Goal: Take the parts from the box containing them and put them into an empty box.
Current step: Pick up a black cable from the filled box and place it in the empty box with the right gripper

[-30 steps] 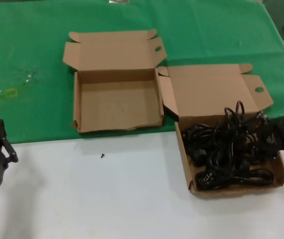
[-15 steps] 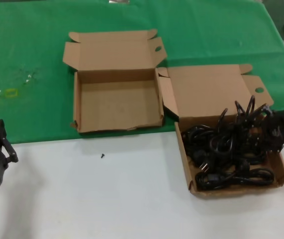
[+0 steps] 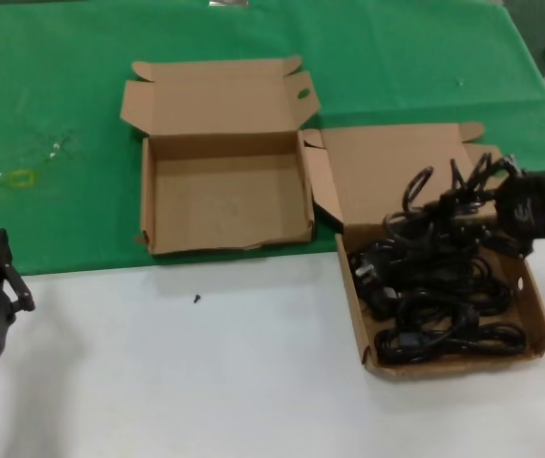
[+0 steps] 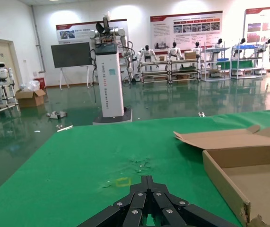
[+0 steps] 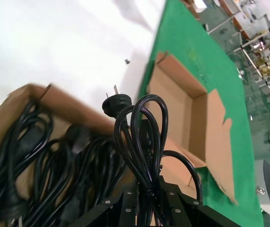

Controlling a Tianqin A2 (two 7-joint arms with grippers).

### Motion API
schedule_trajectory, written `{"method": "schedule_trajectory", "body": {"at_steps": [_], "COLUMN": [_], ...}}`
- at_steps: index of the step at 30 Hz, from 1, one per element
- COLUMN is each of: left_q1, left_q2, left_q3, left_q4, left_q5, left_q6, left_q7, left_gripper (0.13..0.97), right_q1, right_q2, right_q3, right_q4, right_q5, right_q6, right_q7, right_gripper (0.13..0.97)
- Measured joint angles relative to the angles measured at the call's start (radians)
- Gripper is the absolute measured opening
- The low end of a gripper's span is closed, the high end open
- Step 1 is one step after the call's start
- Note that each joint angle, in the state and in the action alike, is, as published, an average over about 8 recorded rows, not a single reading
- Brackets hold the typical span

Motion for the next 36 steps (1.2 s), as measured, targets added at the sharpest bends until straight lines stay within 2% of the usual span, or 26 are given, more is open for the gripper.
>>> {"method": "schedule_trajectory", "body": {"at_steps": [6, 17, 36], "left_q1": [0.0, 0.0, 0.0], "left_q2": [0.0, 0.0, 0.0], "left_q3": [0.0, 0.0, 0.0], "left_q4": [0.0, 0.0, 0.0], "left_q5": [0.0, 0.0, 0.0], "left_q6": [0.0, 0.0, 0.0], "left_q7": [0.0, 0.0, 0.0], "left_gripper": [0.142, 0.142, 0.142], "right_q1": [0.015, 0.069, 0.204], "right_q2": [-0.02, -0.13, -0.401], "right_q3": [-0.021, -0.093, -0.209], "right_q4": [0.051, 0.061, -0.112], "right_q5": [-0.023, -0.093, -0.195], "right_q6": [0.023, 0.08, 0.202], "right_q7": [0.091, 0.136, 0.179], "right_gripper": [0.213, 0.213, 0.212]}}
